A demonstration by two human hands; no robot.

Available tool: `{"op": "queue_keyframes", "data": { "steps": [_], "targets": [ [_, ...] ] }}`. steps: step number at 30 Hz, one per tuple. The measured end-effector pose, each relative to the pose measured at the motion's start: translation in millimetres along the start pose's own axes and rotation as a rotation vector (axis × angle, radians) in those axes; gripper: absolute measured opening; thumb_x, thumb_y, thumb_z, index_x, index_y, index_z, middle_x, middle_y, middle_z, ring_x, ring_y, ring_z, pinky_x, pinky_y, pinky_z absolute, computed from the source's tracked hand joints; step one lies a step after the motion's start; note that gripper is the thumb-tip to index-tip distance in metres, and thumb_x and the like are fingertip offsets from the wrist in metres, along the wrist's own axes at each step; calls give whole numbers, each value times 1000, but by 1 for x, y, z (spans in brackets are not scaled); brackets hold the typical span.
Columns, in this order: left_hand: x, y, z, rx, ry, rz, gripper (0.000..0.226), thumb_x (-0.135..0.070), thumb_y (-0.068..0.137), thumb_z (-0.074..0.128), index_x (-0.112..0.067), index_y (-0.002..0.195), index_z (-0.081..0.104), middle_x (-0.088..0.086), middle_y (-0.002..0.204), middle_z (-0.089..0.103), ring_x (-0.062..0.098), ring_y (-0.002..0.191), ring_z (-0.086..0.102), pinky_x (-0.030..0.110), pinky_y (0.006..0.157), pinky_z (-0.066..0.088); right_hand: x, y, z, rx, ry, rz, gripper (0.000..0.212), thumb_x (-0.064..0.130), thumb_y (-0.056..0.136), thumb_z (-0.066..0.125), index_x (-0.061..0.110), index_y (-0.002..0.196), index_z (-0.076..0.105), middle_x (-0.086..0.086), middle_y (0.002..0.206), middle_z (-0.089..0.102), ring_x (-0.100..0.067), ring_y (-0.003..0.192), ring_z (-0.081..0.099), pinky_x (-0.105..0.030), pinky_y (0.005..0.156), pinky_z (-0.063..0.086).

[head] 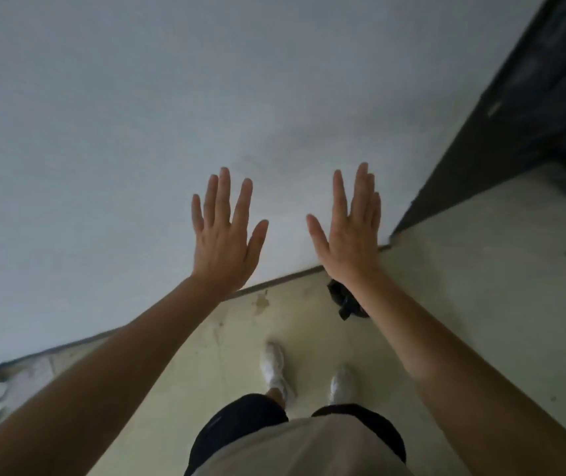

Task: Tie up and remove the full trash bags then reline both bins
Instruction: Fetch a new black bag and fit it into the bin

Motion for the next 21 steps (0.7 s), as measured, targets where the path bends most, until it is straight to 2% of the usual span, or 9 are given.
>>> {"op": "queue_keyframes", "data": {
  "steps": [5, 10, 15, 18, 21],
  "targets": [
    [134, -98, -152, -240, 102, -317, 65, -46, 103, 30, -11, 156, 16, 21, 163, 3, 36, 151, -1, 61, 118, 7, 188, 37, -36, -26, 67, -450, 72, 47, 103, 42, 10, 159, 14, -27, 163, -1, -42, 152, 0, -54, 122, 8],
    [256, -249, -257, -432, 177, -642, 66, -49, 102, 28, -14, 156, 16, 18, 163, 3, 34, 151, 1, 59, 119, 6, 368, 18, -30, -35, 161, -682, 75, 45, 102, 46, 9, 159, 12, -28, 162, -4, -43, 151, 0, -56, 121, 8],
    [373, -502, -331, -495, 246, -1056, 67, -54, 101, 20, -20, 157, 9, 10, 165, -2, 27, 152, -5, 57, 120, 3, 627, -108, 30, 49, 266, -1044, 77, 45, 100, 47, 12, 159, 11, -25, 163, -6, -41, 152, -3, -58, 121, 9],
    [414, -652, -374, -523, 327, -1252, 67, -56, 101, 17, -22, 157, 6, 8, 165, -5, 23, 152, -9, 56, 121, 3, 770, -213, 65, 136, 379, -1193, 75, 46, 100, 46, 15, 159, 12, -21, 164, -8, -38, 152, -5, -58, 121, 8],
    [436, -784, -418, -560, 438, -1406, 67, -55, 100, 15, -20, 157, 12, 9, 165, 1, 26, 152, -3, 57, 120, 8, 889, -329, 85, 221, 451, -1352, 74, 48, 100, 45, 15, 159, 15, -20, 165, -7, -38, 153, -4, -59, 120, 11]
  ]
}}
Point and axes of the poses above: each hand's wrist, its own y-axis towards the middle knuckle, its own z-axis out of the palm, x = y × z, the point moved 10 cm from there along y, towards the middle knuckle
